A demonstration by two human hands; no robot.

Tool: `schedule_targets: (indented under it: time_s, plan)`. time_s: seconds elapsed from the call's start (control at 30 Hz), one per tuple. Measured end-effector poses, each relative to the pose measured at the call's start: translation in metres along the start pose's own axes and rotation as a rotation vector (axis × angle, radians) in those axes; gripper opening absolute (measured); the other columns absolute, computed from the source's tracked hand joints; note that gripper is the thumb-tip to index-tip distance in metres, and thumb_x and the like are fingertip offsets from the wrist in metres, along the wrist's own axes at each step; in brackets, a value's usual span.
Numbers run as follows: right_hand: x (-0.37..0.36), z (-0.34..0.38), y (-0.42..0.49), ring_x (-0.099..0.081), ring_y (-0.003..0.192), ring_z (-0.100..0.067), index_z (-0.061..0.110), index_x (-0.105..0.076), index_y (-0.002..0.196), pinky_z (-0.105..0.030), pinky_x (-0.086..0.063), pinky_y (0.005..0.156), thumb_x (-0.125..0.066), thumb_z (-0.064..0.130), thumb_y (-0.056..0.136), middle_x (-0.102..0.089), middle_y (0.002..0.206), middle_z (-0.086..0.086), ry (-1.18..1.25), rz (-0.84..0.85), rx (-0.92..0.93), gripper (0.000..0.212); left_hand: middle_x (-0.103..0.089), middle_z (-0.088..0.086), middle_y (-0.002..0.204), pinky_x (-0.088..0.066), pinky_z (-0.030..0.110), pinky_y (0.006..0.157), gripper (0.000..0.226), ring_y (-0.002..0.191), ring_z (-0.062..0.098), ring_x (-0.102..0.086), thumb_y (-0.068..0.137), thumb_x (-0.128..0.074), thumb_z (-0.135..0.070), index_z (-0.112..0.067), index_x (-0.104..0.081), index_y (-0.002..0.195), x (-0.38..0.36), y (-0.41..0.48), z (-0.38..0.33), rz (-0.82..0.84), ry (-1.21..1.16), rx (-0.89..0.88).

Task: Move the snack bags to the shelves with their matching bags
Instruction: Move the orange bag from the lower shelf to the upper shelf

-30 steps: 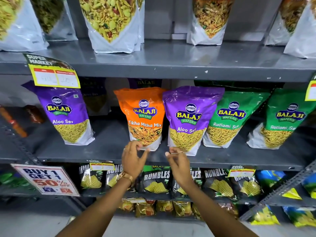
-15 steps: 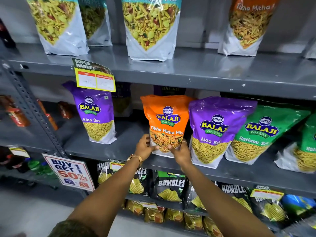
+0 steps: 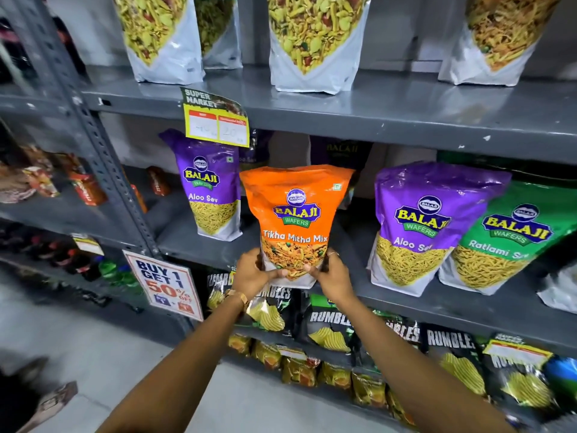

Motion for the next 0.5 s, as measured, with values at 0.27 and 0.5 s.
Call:
schedule_targets:
  time_s: [0.27,0.5]
  plan:
    - [0.027,0.029,-0.086,-0.066,0.103,-0.019,0.020,-0.055,0.107,-0.043,-0.053,0.089,-0.069,0.033,0.080,-0.071,0.110,-0.006,0.024,0.039,0.097,0.033,-0.069,0.020,0.089,-0.056,0.054,0.075,0.067,0.084,0.033,-0.067,0.048,-0.085,-0.061,-0.007,-0.067,0.083,0.030,-0.083,-0.037,0.005,0.057,-0.095]
    - [0.088,0.108,-0.162,-0.064,0.101,0.006,0.039,-0.057,0.104,-0.008,-0.049,0.079,-0.063,0.042,0.078,-0.069,0.110,0.017,0.129,-0.046,0.275,0.027,-0.067,0.000,0.084,-0.057,0.045,0.075,0.046,0.082,0.015,-0.067,0.053,-0.083,-0.055,-0.024,-0.074,0.086,0.049,-0.155,-0.134,-0.036,-0.004,-0.294]
Point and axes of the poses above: each hand's wrist, its own y-axis towards the middle knuckle, its own x-axis out of the back of the hand, z = x × y, the point moved 8 cm from there along y, towards the middle knuckle
